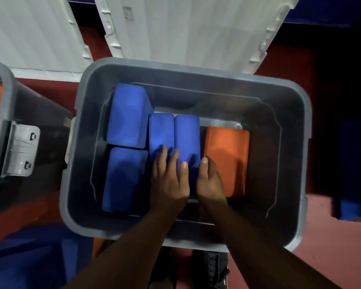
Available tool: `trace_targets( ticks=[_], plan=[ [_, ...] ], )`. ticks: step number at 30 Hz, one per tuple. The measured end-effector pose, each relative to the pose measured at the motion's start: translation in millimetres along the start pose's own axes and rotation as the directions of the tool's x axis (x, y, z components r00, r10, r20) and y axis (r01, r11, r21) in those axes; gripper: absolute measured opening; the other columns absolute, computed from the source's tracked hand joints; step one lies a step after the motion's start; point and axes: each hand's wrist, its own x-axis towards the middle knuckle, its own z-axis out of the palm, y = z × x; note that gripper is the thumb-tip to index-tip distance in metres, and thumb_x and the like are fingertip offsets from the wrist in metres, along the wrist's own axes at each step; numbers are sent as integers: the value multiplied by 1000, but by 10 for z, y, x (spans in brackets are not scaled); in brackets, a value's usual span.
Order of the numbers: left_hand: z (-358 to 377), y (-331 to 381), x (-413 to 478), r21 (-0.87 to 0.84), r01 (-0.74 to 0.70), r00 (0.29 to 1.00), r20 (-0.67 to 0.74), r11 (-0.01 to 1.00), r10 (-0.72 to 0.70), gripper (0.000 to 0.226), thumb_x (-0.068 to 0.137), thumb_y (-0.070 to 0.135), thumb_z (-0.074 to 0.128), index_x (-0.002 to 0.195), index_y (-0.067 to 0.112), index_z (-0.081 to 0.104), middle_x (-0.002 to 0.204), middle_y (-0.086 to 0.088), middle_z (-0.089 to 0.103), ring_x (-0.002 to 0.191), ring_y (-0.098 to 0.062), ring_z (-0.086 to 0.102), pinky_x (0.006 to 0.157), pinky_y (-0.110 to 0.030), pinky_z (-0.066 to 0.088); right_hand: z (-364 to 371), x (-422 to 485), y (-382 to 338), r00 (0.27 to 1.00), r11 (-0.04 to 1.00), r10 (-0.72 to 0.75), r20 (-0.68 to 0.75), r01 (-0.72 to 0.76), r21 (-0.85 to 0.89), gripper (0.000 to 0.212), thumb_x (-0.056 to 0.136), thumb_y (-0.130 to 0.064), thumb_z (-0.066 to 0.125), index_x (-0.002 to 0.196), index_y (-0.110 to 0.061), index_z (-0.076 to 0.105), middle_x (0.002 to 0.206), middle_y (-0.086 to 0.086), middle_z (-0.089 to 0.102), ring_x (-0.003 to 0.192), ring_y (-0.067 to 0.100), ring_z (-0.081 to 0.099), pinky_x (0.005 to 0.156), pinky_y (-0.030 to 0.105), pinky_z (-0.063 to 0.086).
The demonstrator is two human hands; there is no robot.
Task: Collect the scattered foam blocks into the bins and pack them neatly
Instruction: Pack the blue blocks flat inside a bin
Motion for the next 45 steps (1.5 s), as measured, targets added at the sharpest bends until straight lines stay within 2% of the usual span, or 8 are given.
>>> trace_targets(
  ticks=[7,13,18,23,30,34,37,45],
  plan=[
    [210,-299,-58,105,117,993,-36,988,-114,62,103,57,32,154,23,40,165,-25,16,153,-37,13,125,-43,15,205,104,83,994,991,87,62,-92,98,59,108,-52,22,159,-25,29,164,3,32,150,22,29,117,26,19],
    [48,-125,0,110,116,993,-23,987,-115,78,89,76,39,150,27,49,161,-28,24,143,-45,31,116,-53,28,152,55,67,995,969,95,13,-95,229,58,106,-56,27,156,-30,36,160,-8,37,146,12,34,120,28,23],
    [-157,330,44,99,18,1000,-22,995,-16,86,85,79,46,147,21,53,161,-18,32,139,-40,36,115,-51,35,-189,-234,-49,995,960,40,-90,-13,279,47,108,-49,36,149,-30,47,135,-25,43,123,-10,38,99,4,26],
    [-474,783,174,63,-83,995,-56,995,86,83,82,70,56,140,10,56,151,-16,48,138,-34,45,111,-48,41,-587,-470,-380,962,949,-14,-273,99,299,74,88,-72,34,144,-27,55,142,-9,58,128,2,50,113,27,36],
    [-610,1228,38,-37,-121,988,-102,992,117,76,86,60,54,139,6,55,149,-15,49,133,-36,45,111,-39,36,-1241,-701,-775,939,960,-50,-340,139,243,22,107,-41,41,104,-45,63,100,-30,64,97,-6,58,84,18,40],
    [-537,1322,-200,-119,-122,989,-104,985,109,69,88,58,53,140,12,56,156,-10,41,136,-34,41,115,-42,33,-1324,-879,-635,923,955,-36,-383,145,260,19,103,-52,41,97,-51,59,98,-36,63,97,-21,54,81,11,39],
    [-541,1289,-344,-144,-152,986,-87,978,140,66,86,57,56,138,17,58,158,-7,39,140,-31,39,115,-46,33,-1277,-991,-445,890,946,-46,-454,184,266,38,90,-68,35,91,-38,59,93,-32,64,90,-10,58,76,17,40],
    [-581,1193,-600,-186,-193,975,-146,963,167,72,92,70,49,141,18,52,157,-9,41,141,-30,40,113,-48,38,-1193,-1154,-294,845,915,-158,-511,320,246,32,97,-56,37,84,-30,50,90,-15,65,95,-3,60,84,17,41]
  ],
)
